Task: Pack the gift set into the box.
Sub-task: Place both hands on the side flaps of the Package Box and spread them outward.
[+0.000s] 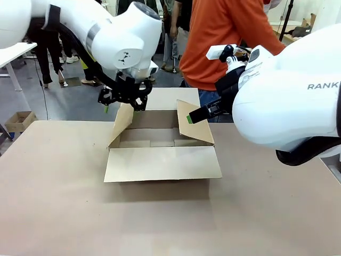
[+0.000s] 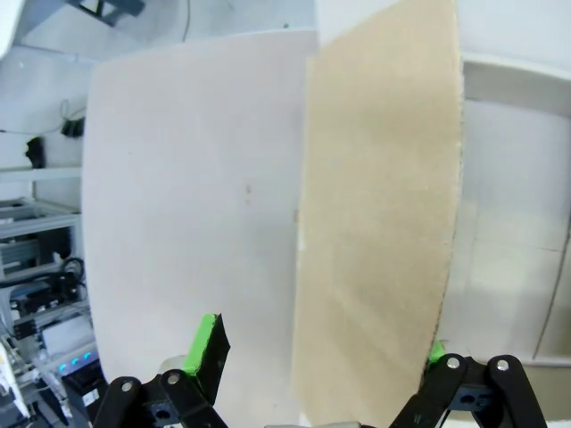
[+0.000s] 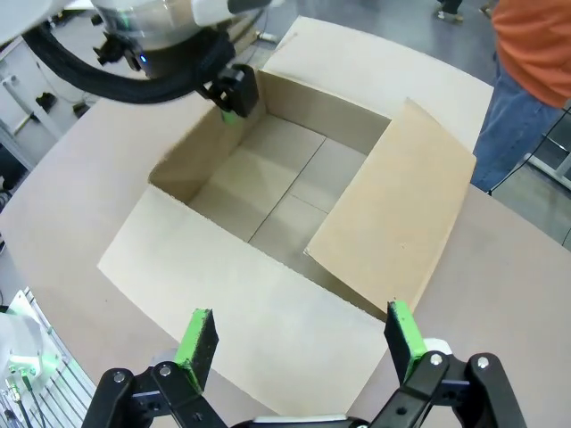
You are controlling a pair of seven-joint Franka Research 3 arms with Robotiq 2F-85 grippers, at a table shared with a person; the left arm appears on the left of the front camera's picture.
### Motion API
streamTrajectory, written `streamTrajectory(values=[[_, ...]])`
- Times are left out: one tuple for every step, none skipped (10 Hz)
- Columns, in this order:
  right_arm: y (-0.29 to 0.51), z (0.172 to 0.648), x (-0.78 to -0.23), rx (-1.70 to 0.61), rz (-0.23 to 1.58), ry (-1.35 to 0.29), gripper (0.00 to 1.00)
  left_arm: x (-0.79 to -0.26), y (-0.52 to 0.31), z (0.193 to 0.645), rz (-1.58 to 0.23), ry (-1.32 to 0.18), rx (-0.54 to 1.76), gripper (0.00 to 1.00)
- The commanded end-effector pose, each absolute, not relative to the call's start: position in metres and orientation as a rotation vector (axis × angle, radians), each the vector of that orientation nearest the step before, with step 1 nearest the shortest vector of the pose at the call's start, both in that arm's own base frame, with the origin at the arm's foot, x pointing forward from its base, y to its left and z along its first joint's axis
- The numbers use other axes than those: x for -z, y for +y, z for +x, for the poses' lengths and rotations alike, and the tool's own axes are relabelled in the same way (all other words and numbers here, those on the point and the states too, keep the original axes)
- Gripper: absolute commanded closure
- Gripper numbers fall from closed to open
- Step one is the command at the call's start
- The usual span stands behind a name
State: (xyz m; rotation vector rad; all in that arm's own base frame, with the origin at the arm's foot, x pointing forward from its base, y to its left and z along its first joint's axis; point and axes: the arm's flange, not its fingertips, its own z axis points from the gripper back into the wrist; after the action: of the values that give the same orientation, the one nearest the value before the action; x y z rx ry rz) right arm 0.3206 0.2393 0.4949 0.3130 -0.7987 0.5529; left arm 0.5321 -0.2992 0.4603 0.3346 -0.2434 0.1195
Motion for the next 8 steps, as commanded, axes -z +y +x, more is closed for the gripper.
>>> streamTrajectory(values=[[0.239, 0.322, -0.497, -0.571, 0.311, -0.813, 0.00, -0.477, -0.273, 0.530, 0.325, -0.272, -0.125, 0.00], [0.239, 0.322, -0.497, -0.571, 0.311, -0.813, 0.00, -0.480, -0.256, 0.531, 0.292, -0.266, -0.144, 0.00], [0.239, 0.322, -0.497, -0.571, 0.311, -0.813, 0.00, -0.483, -0.231, 0.533, 0.232, -0.257, -0.158, 0.00], [0.239, 0.322, -0.497, -0.571, 0.311, -0.813, 0.00, -0.485, -0.209, 0.534, 0.161, -0.242, -0.156, 0.00], [0.239, 0.322, -0.497, -0.571, 0.311, -0.813, 0.00, -0.485, -0.190, 0.535, 0.102, -0.224, -0.160, 0.00], [0.239, 0.322, -0.497, -0.571, 0.311, -0.813, 0.00, -0.484, -0.173, 0.534, 0.061, -0.213, -0.168, 0.00], [0.239, 0.322, -0.497, -0.571, 0.311, -0.813, 0.00, -0.484, -0.153, 0.533, -0.019, -0.199, -0.171, 0.00], [0.239, 0.322, -0.497, -0.571, 0.311, -0.813, 0.00, -0.481, -0.130, 0.530, -0.110, -0.182, -0.133, 0.00]])
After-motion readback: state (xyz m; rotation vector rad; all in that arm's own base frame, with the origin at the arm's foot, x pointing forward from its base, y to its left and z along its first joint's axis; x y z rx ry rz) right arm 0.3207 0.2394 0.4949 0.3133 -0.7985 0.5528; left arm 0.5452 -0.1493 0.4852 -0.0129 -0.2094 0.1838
